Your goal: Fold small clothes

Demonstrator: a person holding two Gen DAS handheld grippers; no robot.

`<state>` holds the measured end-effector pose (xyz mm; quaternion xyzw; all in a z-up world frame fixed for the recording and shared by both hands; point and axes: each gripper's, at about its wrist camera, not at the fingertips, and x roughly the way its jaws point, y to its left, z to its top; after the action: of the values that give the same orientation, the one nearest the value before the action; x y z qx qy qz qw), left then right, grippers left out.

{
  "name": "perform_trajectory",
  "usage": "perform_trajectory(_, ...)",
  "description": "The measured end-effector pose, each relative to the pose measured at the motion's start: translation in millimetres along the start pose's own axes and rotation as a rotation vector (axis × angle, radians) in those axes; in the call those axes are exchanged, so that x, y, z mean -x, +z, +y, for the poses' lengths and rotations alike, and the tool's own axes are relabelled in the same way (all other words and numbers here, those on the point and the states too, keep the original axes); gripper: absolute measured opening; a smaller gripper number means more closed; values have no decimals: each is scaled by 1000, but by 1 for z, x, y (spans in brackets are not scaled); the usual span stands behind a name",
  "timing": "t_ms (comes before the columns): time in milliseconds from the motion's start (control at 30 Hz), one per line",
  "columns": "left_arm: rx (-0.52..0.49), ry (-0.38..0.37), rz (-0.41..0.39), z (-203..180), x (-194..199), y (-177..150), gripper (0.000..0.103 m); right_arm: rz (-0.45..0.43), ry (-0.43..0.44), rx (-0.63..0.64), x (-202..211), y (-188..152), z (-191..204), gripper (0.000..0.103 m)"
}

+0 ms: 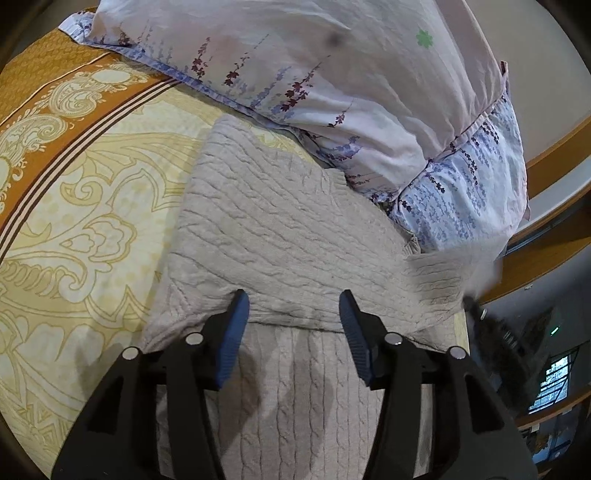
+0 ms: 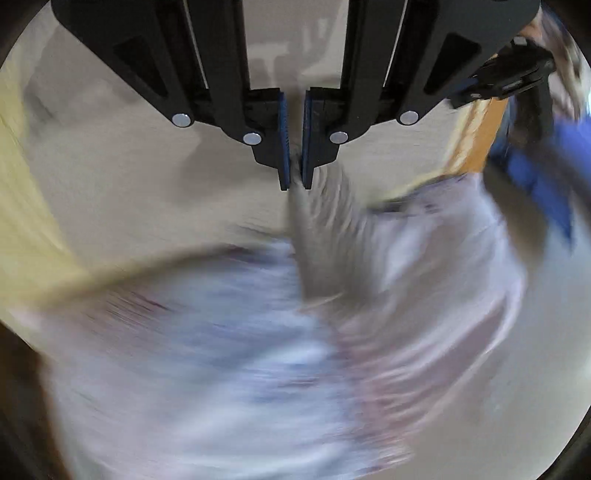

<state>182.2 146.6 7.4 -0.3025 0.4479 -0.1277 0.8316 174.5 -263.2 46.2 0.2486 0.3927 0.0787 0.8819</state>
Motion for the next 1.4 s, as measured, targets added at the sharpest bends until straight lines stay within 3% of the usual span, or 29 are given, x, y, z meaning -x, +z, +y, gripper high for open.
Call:
perform_trajectory(67,-7,1,-1,-3,-1,0,58,91,-39,-104,-1,-6,-34,15)
perform_trajectory(167,-19,9,0,-6,-2,0,61,120,-17,-259,7,-4,-74,19)
perform_trajectory(300,-19,11,1,-7,-3,0,62,95,11,-301,14,12,-89,34)
perform_trajectory(567,-19,9,3,-7,-3,0,64,170,6,-337,-11,15,-95,34)
perform_trajectory(633,-20,5,3,-7,-4,0,65,164,20,-328,-13,15,-93,30)
perform_trajectory(667,-21,4,3,-8,-4,0,66,164,47,-319,-15,14,-92,9)
perform_trajectory(867,-33,-3,2,-9,-4,-1,68,52,70,-267,10,16,-82,7)
perform_trajectory(1033,-54,-17,19,-12,8,-9,65,153,-21,-255,-11,6,-90,7)
perform_trajectory(1133,-94,-32,-33,-9,39,-17,66,117,-22,-203,11,11,-82,31)
perform_trajectory(1167,-110,-25,-51,-7,50,-20,66,97,-5,-187,21,11,-80,52)
perform_trajectory(1200,-119,-19,-62,-3,58,-23,67,81,8,-175,29,10,-80,63)
perform_trajectory(1300,-125,0,-83,17,86,-42,67,57,54,-136,63,1,-90,63)
perform_trajectory(1400,-111,7,-72,34,99,-64,67,104,90,-149,89,-21,-117,62)
